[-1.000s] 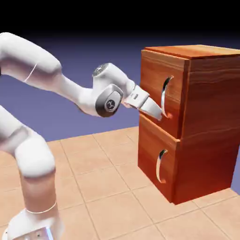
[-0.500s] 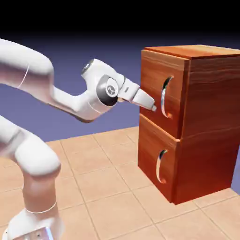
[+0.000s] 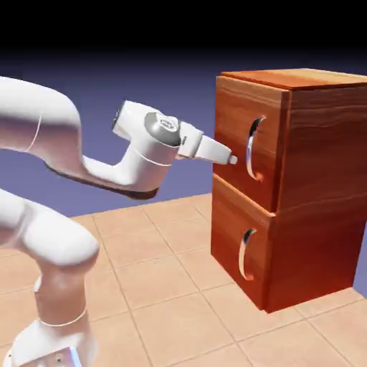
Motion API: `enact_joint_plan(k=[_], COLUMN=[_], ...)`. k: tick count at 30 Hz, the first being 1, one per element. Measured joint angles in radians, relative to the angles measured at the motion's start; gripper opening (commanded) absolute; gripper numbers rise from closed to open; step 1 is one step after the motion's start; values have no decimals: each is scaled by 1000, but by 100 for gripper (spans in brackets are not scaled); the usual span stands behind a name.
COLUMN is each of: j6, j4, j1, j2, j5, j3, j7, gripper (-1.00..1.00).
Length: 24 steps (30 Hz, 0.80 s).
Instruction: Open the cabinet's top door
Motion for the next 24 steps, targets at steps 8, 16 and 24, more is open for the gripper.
enact_joint_plan(k=[8, 16, 24], j6=[-43, -85, -132], j4=[13, 25, 59], j1=[98, 196, 313], j2=[-62, -124, -161], j5=[-348, -696, -1017], j3=[-108, -215, -330], j7=[266, 532, 778], gripper=[100, 100, 100])
